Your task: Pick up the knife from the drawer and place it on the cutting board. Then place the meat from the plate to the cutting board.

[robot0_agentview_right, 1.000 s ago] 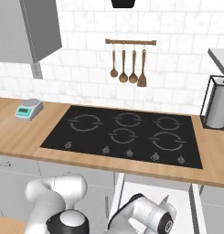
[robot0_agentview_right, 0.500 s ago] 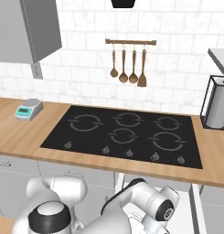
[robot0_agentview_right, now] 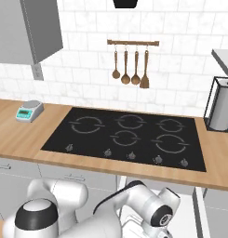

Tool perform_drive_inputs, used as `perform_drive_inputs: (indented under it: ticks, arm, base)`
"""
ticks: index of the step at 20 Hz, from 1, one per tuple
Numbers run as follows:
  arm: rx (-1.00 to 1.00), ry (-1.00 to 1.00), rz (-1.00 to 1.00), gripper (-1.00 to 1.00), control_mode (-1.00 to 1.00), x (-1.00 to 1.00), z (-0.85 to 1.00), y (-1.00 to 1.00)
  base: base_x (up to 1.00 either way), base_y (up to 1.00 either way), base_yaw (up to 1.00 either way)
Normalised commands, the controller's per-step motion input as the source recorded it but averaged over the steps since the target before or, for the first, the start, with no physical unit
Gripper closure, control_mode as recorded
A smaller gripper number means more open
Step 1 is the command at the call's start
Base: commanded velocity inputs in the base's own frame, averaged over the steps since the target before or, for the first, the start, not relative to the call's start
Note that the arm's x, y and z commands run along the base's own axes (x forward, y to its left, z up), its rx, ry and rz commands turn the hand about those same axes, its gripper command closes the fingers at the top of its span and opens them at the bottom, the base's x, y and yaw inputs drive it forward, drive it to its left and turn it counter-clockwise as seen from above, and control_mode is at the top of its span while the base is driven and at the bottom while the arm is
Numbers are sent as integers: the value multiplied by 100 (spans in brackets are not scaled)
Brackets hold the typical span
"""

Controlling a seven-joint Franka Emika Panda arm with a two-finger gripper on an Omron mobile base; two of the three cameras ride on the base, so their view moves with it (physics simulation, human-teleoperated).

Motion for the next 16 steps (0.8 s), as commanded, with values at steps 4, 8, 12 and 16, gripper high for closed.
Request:
perform_drive_inputs:
  ticks: [4, 8, 12, 16]
  arm:
    - [0, 4, 0, -100, -100, 17, 0, 0]
    - [0, 1, 0, -100, -100, 8, 0, 0]
    - [-2, 0, -1, -100, -100, 0, 0, 0]
    - [-5, -3, -4, -100, -100, 0, 0, 0]
  base:
    - [0, 0, 0]
    - [0, 0, 0]
    - [0, 0, 0]
    - [0, 0, 0]
